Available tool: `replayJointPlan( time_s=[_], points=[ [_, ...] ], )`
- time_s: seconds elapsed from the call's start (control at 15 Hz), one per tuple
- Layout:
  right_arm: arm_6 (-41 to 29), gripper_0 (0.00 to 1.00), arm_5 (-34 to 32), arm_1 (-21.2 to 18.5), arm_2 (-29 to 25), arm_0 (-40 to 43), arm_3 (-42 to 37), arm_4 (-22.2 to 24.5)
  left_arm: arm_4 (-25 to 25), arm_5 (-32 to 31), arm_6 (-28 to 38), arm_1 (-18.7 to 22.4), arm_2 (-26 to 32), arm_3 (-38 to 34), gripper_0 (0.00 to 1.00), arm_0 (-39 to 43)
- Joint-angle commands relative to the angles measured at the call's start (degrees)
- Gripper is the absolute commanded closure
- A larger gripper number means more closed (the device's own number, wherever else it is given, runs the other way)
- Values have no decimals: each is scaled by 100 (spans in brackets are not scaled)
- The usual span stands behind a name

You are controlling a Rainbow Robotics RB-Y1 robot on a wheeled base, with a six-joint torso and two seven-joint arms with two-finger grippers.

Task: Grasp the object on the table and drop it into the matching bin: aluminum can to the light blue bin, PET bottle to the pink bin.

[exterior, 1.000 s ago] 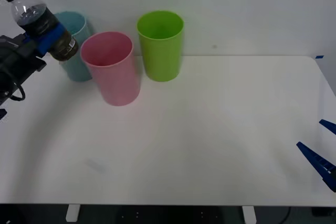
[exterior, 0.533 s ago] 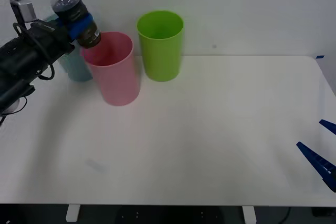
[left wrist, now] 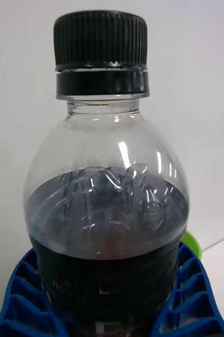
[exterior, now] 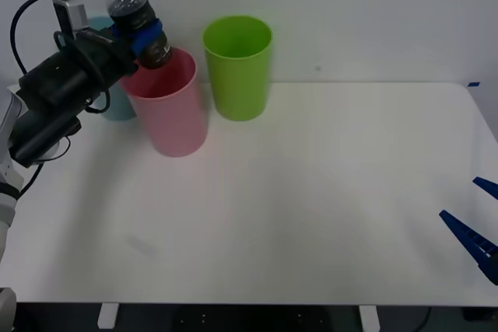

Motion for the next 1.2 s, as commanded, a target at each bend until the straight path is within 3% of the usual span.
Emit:
replayJointPlan(
  time_s=[0.07,0.13,0.2,0.73,1.2],
  points=[
    [0,0,0,0,0,0,0,0,8,-2,-49,6,18,-3,83,4],
    [0,0,0,0,0,0,0,0,43,-2,-67,6,27,-3,45,4],
    [0,0,0,0,0,0,0,0,61,-2,-67,6,36,-3,0,4],
    [0,0,0,0,0,0,0,0,342,-134,-85,77,36,-3,0,84],
    [0,0,0,0,0,0,0,0,1326,-345,-120,709,53,-627,0,1006]
  ],
)
